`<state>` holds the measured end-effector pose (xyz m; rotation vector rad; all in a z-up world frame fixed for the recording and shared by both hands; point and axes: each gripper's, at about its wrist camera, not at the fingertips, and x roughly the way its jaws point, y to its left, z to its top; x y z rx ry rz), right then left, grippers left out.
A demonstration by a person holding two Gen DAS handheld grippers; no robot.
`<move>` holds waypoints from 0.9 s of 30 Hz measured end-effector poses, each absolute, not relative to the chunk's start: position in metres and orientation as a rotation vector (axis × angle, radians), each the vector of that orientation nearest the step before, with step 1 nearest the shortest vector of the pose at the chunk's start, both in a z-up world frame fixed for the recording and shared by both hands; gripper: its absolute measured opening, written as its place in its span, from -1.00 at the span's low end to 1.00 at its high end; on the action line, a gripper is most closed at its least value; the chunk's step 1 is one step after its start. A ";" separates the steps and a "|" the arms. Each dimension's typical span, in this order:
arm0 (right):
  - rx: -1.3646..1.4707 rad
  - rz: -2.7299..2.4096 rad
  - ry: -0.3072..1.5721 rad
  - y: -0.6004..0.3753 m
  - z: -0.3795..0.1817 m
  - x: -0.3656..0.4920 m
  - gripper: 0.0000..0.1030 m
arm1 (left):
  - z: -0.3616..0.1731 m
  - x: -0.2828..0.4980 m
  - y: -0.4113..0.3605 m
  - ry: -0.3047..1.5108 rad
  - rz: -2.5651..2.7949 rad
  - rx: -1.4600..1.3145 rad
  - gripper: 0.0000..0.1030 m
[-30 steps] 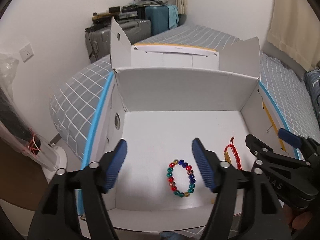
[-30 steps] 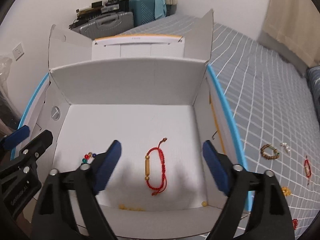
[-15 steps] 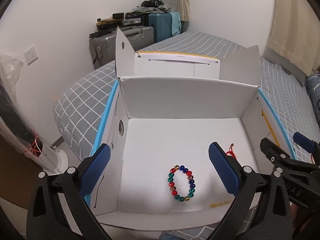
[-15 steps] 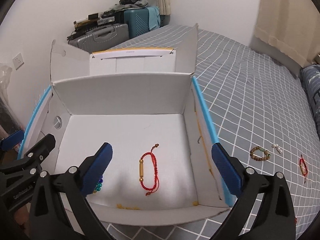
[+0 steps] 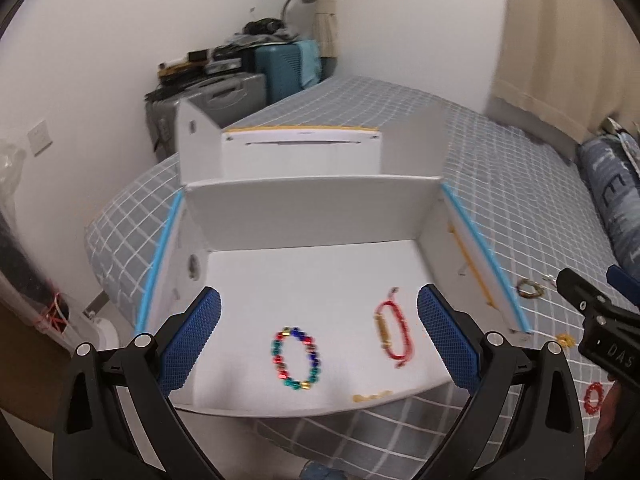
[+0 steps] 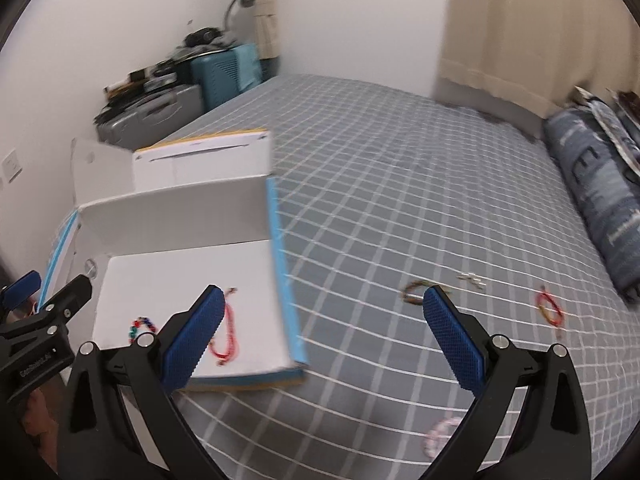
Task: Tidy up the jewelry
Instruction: 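Move both open tools back from the box toward the bed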
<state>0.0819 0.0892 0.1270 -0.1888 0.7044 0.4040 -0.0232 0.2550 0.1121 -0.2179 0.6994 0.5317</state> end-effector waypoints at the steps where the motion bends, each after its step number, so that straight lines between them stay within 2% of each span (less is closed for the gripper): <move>1: -0.185 0.391 0.704 0.081 0.128 0.083 0.85 | 0.114 -0.020 0.246 0.697 0.513 -0.206 0.88; 18: -0.131 0.113 0.722 -0.108 0.130 0.089 0.85 | 0.117 0.074 0.082 0.734 0.221 -0.062 0.88; 27: -0.058 -0.005 0.808 -0.197 0.082 0.091 0.85 | 0.074 0.143 0.024 0.804 0.106 -0.027 0.88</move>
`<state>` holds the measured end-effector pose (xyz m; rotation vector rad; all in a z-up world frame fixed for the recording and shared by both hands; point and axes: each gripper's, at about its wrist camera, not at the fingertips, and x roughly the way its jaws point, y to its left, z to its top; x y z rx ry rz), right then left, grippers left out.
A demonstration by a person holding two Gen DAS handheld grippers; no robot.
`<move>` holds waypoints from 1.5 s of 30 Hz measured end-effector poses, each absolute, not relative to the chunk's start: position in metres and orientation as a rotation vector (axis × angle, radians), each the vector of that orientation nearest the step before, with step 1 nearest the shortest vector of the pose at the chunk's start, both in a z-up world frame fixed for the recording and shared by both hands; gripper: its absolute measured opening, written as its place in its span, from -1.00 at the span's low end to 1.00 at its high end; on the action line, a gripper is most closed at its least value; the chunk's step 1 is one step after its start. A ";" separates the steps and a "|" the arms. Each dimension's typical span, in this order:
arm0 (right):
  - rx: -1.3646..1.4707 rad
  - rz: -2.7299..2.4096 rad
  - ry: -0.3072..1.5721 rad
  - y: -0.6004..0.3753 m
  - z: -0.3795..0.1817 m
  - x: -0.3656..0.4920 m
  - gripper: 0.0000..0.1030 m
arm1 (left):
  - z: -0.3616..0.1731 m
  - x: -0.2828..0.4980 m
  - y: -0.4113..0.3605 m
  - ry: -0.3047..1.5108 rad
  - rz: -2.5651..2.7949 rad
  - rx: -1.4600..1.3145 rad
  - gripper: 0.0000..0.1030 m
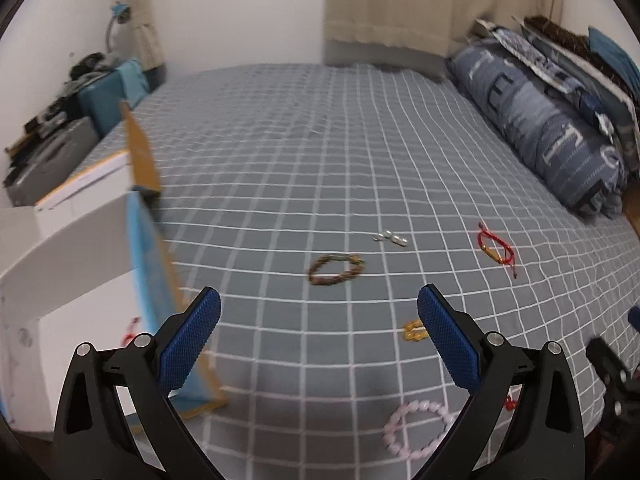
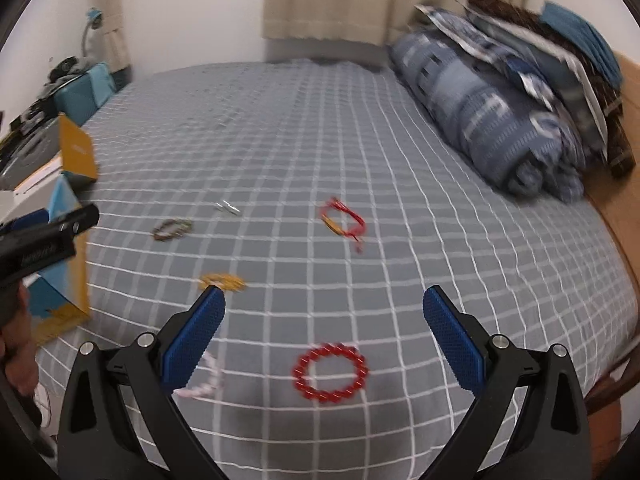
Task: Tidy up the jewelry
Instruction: 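Move both open tools back from the box toward the bed, then grasp the brown wooden bead bracelet with the left tool while the right tool grasps the red bead bracelet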
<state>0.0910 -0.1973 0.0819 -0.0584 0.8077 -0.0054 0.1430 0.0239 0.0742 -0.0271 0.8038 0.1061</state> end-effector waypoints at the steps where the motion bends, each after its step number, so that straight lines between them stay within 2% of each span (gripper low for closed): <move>1: -0.050 -0.015 0.819 -0.204 0.074 0.091 0.85 | 0.065 0.153 0.021 0.814 0.095 -0.026 0.88; 12: -0.045 -0.006 0.909 -0.230 -0.018 0.102 0.85 | -0.011 0.225 0.012 0.901 0.112 0.017 0.88; 27: -0.020 0.040 0.988 -0.248 -0.048 0.119 0.84 | -0.054 0.269 0.022 0.958 0.158 0.001 0.88; 30: -0.022 0.044 0.994 -0.247 -0.048 0.121 0.62 | -0.059 0.273 0.027 0.976 0.150 -0.024 0.85; 33: -0.035 0.054 1.005 -0.242 -0.051 0.122 0.37 | -0.060 0.276 0.030 0.983 0.142 -0.041 0.65; 40: -0.055 0.068 1.000 -0.234 -0.049 0.121 -0.26 | -0.057 0.274 0.031 1.002 0.104 -0.051 -0.04; 42: -0.062 0.059 1.000 -0.234 -0.049 0.121 -0.47 | -0.057 0.272 0.032 1.004 0.100 -0.055 -0.27; 43: -0.064 0.053 0.999 -0.234 -0.049 0.122 -0.68 | -0.056 0.271 0.033 1.003 0.100 -0.061 -0.44; 44: -0.066 0.046 0.997 -0.234 -0.048 0.122 -0.68 | -0.056 0.271 0.033 1.002 0.097 -0.068 -0.71; 45: -0.050 0.051 0.987 -0.235 -0.046 0.122 -0.72 | -0.055 0.270 0.034 1.002 0.092 -0.071 -0.71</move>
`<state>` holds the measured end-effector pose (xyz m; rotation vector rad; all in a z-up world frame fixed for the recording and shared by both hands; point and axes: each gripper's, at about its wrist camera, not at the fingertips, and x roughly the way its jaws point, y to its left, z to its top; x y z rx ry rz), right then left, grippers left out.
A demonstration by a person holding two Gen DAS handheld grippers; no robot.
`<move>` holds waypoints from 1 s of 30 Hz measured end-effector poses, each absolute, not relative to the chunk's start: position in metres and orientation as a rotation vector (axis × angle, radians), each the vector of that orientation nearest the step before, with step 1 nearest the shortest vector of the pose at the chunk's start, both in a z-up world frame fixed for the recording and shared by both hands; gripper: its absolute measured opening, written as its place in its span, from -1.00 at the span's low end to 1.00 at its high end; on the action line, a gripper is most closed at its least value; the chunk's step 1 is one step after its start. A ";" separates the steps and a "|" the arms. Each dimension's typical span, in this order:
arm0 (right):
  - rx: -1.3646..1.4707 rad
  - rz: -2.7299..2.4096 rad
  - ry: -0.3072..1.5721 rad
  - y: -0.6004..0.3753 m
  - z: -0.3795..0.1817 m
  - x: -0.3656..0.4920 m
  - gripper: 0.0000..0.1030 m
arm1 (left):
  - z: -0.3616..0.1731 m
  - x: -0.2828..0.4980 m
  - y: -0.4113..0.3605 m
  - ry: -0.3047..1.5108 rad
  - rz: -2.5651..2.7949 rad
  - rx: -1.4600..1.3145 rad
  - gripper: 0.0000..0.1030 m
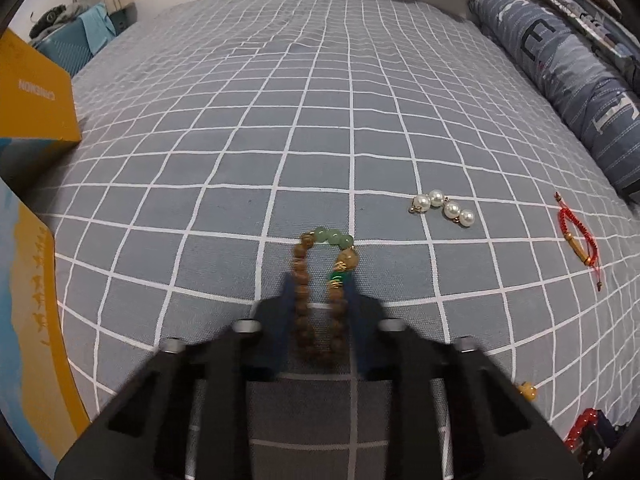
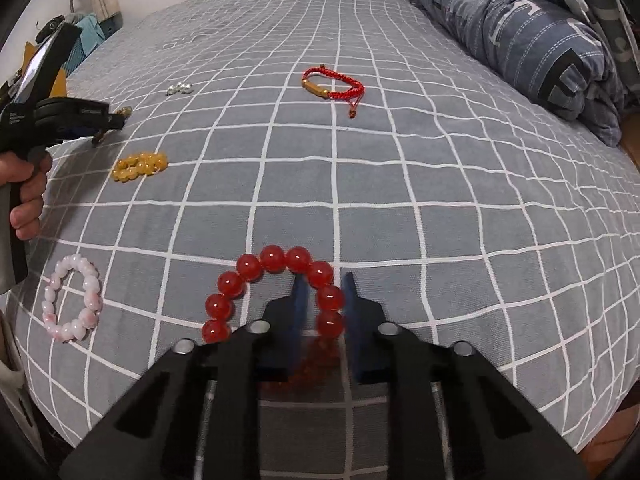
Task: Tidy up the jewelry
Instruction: 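Grasp the brown wooden bead bracelet with the left tool while the right tool grasps the red bead bracelet, then carry both held bracelets over to the white box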
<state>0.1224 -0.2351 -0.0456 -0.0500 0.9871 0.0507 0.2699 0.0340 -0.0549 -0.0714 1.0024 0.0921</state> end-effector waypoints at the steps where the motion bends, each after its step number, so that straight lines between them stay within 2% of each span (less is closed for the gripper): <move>1: -0.036 0.057 0.973 -0.236 -0.043 0.121 -0.75 | -0.053 0.269 0.036 0.996 0.083 -0.082 -0.71; 30: -0.024 0.065 0.854 -0.229 -0.011 0.106 -0.76 | -0.024 0.246 0.033 0.942 0.057 -0.076 -0.71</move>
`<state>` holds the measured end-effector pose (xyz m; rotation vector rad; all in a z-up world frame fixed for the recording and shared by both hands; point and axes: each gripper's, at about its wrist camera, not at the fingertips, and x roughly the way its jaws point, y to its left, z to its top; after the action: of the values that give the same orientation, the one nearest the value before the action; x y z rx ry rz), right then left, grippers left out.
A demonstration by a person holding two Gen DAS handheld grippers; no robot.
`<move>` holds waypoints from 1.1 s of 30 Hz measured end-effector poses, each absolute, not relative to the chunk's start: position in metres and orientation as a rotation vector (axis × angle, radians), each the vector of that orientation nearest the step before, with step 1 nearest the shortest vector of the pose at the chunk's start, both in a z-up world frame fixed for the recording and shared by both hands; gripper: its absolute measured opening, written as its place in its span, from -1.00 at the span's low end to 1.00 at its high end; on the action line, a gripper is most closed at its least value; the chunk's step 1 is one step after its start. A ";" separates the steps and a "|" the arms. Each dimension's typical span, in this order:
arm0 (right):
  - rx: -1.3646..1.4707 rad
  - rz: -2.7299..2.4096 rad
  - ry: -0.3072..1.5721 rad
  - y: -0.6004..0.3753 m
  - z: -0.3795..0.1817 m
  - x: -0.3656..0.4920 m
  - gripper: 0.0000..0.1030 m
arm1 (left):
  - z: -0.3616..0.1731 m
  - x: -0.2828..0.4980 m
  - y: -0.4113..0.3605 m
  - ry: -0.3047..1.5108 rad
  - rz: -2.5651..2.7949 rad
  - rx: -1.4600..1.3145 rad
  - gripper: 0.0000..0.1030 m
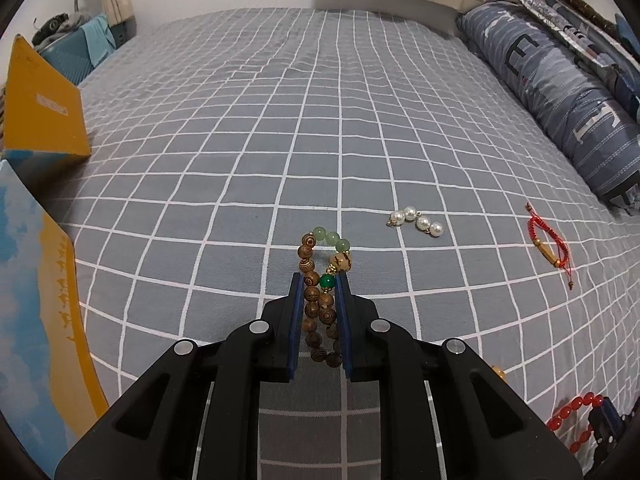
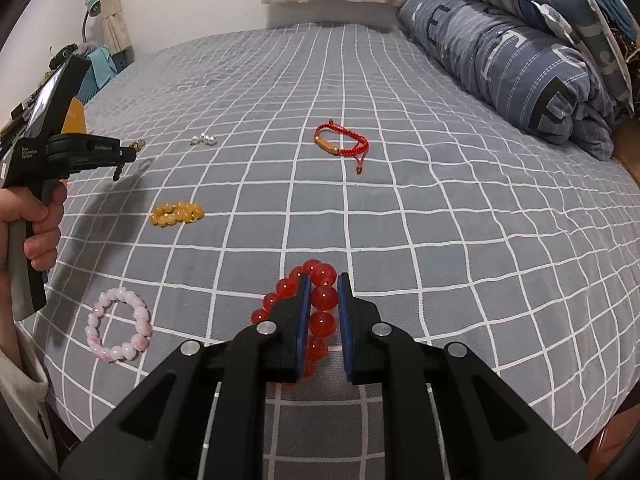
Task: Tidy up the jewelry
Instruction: 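Carry both held bracelets over to the white box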
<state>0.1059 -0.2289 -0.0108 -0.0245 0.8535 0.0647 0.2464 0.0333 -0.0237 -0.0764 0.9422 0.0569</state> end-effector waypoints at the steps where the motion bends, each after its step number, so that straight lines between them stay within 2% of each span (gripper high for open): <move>1: -0.023 0.063 0.849 -0.229 -0.009 0.105 -0.76 | -0.022 0.244 0.033 0.940 0.055 -0.075 -0.71; 33: -0.019 0.059 0.753 -0.217 0.039 0.079 -0.76 | 0.038 0.183 0.037 0.859 0.056 -0.053 -0.71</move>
<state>0.0789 -0.2175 0.0390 -0.0188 0.7528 0.0586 0.1827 0.0365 0.0381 -0.0529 0.8594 0.0563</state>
